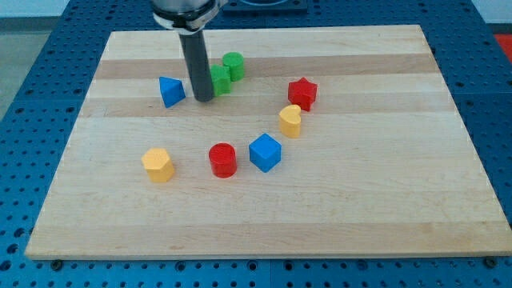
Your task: Nudge the heart towards the right slightly
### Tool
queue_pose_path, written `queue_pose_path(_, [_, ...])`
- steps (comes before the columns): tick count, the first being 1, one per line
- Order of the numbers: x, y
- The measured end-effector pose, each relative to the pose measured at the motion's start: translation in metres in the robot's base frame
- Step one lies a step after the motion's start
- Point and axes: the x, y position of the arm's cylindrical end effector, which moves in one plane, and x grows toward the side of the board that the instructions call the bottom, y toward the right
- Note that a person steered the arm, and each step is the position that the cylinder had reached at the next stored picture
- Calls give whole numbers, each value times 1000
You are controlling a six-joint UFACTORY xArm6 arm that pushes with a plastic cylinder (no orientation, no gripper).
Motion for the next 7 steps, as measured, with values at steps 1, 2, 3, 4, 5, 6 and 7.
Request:
queue_pose_path(1, [-3, 6])
queue_pose_path(2, [20, 6])
queue_pose_path(3, [52, 6])
queue_pose_path(4, [62, 16])
queue_pose_path(5, [61, 57])
queue_pose_path(6, [61, 116])
queue_pose_path(7, [61, 157])
